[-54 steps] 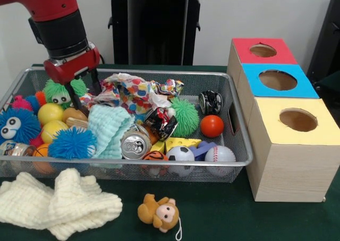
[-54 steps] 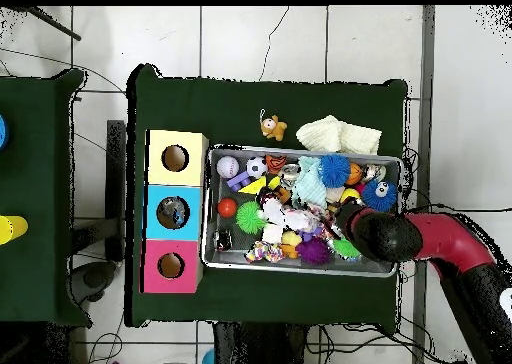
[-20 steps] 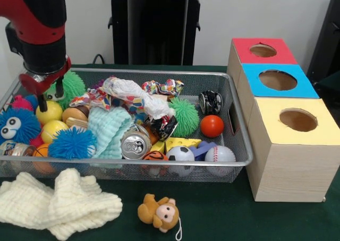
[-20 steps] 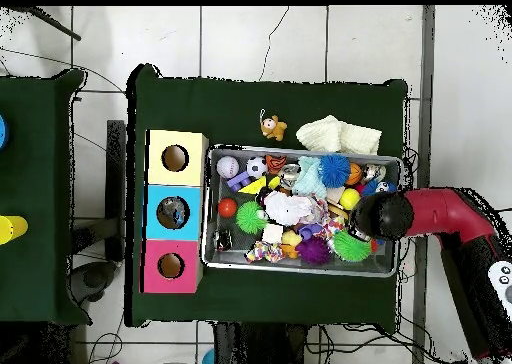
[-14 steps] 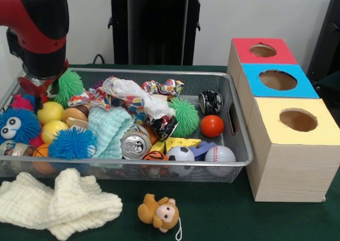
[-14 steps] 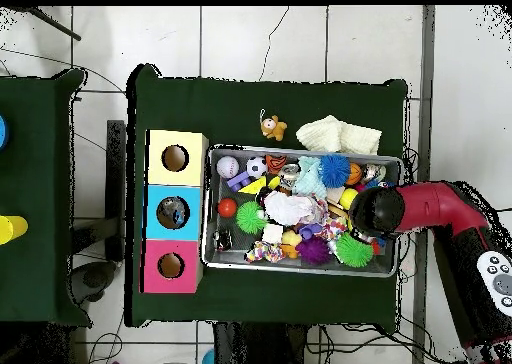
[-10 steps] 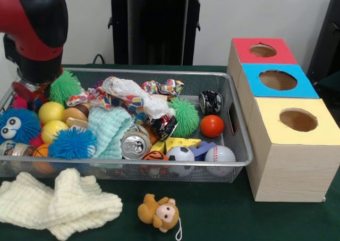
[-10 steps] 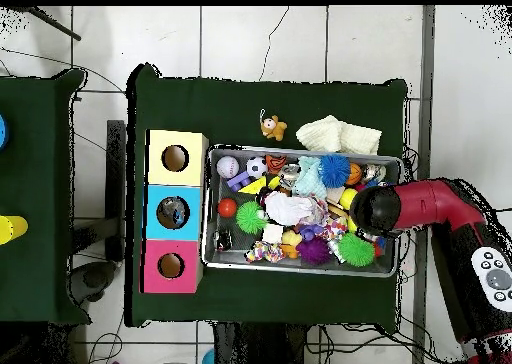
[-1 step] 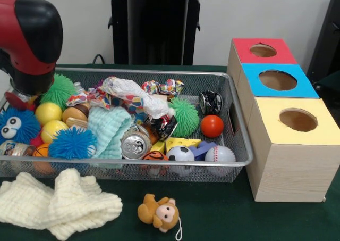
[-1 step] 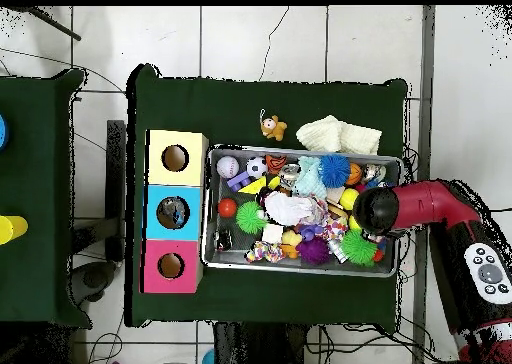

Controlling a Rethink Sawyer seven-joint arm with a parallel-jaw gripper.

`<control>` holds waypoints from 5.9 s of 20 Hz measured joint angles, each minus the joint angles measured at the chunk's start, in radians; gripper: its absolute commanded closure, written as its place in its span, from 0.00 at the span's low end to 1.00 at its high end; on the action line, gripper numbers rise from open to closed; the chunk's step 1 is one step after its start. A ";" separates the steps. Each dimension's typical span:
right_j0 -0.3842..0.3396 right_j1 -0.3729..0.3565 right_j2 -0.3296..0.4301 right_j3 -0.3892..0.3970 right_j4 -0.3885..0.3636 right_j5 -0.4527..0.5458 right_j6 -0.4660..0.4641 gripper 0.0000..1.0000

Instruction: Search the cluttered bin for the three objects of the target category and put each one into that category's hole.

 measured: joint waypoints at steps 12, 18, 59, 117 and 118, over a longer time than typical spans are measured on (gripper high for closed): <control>-0.046 0.024 0.013 -0.021 0.109 -0.013 0.000 0.00; -0.243 0.036 0.101 0.044 0.313 -0.076 0.000 0.00; -0.305 0.148 0.251 0.340 0.466 -0.631 0.000 0.00; 0.006 0.023 0.056 0.774 0.615 -1.135 0.003 0.00; 0.013 0.021 0.053 0.774 0.616 -1.140 0.003 0.00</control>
